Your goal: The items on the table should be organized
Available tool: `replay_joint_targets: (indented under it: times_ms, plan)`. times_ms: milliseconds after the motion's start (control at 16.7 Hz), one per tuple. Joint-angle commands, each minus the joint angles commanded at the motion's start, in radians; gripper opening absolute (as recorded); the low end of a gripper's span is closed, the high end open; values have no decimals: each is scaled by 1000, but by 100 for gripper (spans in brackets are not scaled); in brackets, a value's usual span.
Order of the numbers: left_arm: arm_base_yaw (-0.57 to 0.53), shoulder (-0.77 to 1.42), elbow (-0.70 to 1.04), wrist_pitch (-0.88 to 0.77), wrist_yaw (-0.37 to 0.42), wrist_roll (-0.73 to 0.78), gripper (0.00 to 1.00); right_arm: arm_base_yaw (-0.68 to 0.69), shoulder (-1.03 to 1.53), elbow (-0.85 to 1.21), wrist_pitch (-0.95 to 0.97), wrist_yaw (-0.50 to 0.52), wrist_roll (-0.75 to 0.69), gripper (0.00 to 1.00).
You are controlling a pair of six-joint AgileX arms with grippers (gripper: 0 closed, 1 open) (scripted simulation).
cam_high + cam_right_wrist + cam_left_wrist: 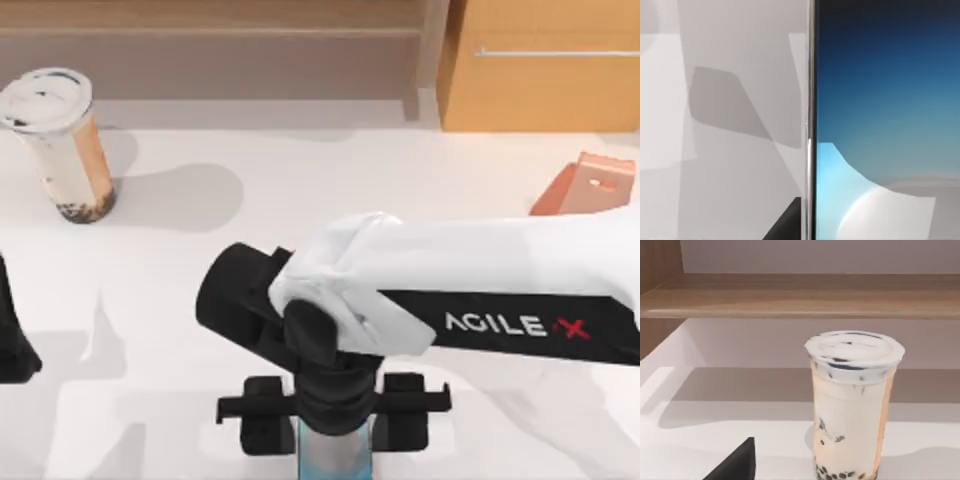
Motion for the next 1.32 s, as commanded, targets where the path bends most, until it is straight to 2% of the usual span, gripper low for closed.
replay_joint_targets:
  times_ms: [300,420,1080,1320]
  plan:
    - [0,0,0,0,0,0,100,-1,-1,1,0,1,1,0]
    - [0,0,0,0,0,0,100,-22,-34,-16,33,33,-7,0]
    - [0,0,0,0,0,0,100,-297,-507,-379,510,515,-157,0]
    - [0,0,0,0,0,0,100,-350,-659,-529,631,664,-272,0]
